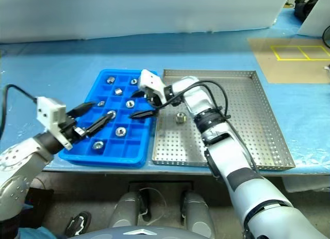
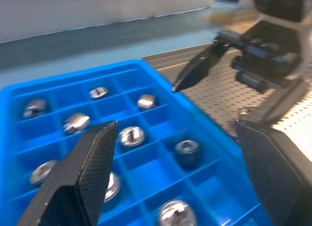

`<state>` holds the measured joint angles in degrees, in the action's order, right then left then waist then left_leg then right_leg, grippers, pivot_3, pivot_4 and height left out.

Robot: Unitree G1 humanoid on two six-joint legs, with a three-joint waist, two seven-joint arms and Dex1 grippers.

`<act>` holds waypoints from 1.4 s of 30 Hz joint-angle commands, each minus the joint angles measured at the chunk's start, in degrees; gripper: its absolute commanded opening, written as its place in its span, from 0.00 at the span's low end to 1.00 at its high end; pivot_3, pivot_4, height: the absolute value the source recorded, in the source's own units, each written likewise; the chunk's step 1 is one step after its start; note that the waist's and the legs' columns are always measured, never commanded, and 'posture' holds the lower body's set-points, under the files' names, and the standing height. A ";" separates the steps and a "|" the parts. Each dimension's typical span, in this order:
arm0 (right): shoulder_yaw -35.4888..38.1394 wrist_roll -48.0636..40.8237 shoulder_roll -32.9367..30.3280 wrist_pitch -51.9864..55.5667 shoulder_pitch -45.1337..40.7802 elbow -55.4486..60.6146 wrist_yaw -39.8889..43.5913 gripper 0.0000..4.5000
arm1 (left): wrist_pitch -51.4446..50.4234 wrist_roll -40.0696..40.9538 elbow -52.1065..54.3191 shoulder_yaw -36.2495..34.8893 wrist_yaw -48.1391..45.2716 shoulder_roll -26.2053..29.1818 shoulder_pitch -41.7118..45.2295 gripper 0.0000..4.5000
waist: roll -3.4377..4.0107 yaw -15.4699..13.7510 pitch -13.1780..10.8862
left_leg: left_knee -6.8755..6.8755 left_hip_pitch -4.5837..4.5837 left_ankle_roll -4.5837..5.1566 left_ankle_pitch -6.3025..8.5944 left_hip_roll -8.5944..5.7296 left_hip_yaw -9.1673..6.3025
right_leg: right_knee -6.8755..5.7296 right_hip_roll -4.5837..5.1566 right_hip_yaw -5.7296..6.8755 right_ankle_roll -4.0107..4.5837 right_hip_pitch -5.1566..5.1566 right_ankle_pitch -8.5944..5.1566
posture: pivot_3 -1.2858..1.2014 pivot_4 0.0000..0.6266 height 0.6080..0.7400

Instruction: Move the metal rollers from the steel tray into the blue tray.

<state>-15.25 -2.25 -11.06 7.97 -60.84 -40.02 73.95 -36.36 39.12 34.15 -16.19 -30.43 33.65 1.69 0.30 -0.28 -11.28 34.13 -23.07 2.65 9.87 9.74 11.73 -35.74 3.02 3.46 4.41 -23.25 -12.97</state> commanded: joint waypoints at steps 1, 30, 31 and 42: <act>1.65 -0.03 -2.96 0.62 1.63 4.53 -2.30 0.95 | 1.83 -2.00 -4.29 5.14 -4.22 1.02 4.27 0.90 | -0.01 0.73 0.00 | 0.00 -0.01 0.01 0.00 0.00 0.00 | 0.01 -0.01 0.00 0.00 0.00 0.00 | 0.38 0.24 1.00; -1.44 7.28 -4.33 -3.35 11.14 -3.95 -16.04 0.81 | 5.09 -7.58 -12.24 9.50 -13.23 3.33 9.00 0.90 | -0.03 5.90 0.02 | 0.15 -0.02 0.11 0.03 0.02 0.01 | 0.00 -0.06 -0.06 0.01 0.05 0.01 | 0.35 0.24 1.00; -1.52 6.95 -4.48 -3.94 11.43 -3.62 -14.83 0.75 | 4.81 -7.21 -11.85 9.17 -13.26 3.45 8.65 0.90 | -0.03 5.88 0.02 | 0.15 0.00 0.11 0.03 0.02 0.00 | 0.00 -0.06 -0.07 0.01 0.07 0.01 | 0.35 0.24 1.00; -0.73 5.94 -3.63 -3.52 9.96 -3.44 -14.17 0.41 | 1.67 -3.21 -5.61 4.68 -15.62 8.07 0.77 0.90 | -0.03 5.73 0.02 | 0.18 0.01 0.12 0.04 0.02 0.00 | -0.01 -0.05 -0.06 0.02 0.11 0.01 | 0.35 0.24 1.00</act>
<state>-16.53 4.34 -14.95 4.68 -49.85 -45.07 59.25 -34.47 34.47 25.78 -8.73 -45.56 40.61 3.35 0.27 5.45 -11.26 34.30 -23.05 2.76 9.92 9.76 11.73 -35.76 2.97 3.40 4.42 -23.14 -12.96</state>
